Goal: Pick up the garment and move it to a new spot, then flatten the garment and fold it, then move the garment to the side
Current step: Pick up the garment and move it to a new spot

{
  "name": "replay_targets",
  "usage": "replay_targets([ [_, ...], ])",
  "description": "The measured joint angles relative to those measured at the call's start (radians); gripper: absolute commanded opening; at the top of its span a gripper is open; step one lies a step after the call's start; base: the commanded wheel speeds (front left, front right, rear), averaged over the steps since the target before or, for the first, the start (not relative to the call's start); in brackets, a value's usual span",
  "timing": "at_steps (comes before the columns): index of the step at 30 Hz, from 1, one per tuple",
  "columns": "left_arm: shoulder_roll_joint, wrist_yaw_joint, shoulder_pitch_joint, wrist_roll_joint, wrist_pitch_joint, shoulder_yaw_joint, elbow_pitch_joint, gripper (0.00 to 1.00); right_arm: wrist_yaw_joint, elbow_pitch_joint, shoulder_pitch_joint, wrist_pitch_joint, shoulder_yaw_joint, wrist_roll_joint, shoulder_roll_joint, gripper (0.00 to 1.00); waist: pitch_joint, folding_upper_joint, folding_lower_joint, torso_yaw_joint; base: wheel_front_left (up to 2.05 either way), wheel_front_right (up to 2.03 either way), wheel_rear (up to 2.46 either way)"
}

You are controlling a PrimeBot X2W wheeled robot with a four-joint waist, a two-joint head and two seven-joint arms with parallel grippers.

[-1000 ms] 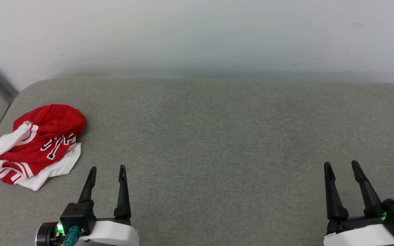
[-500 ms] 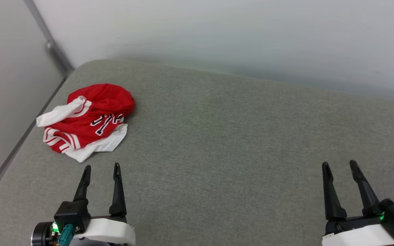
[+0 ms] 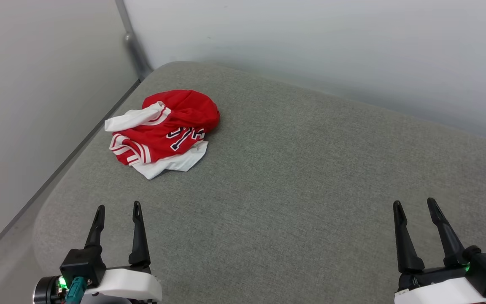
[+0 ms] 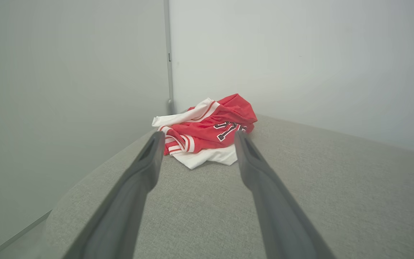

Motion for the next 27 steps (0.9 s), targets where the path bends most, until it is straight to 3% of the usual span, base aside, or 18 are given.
replay_targets([
  [8,0.0,0.001,0.002,-0.01,0.0,0.014,0.005,1.0,0.0,0.0,0.0,0.0,0.006,-0.011,0.0,1.0,0.004,0.0,0.0,0.028,0.0,0.0,0.0],
  [12,0.0,-0.028,-0.037,-0.015,0.0,0.052,0.002,1.0,0.0,-0.004,-0.006,0.0,0.014,-0.026,0.0,1.0,0.017,0.0,0.0,0.018,0.0,0.0,0.0],
  [18,0.027,-0.103,-0.215,0.015,0.0,0.138,0.013,1.0,0.0,-0.02,-0.043,0.0,0.016,-0.057,0.0,1.0,0.066,0.0,0.0,-0.015,0.0,0.0,0.0],
  [27,0.125,-0.16,-0.531,-0.014,0.0,0.281,0.057,1.0,0.0,-0.079,-0.125,0.0,-0.005,-0.133,0.0,1.0,0.207,0.0,0.0001,-0.089,0.0,0.0,0.0],
])
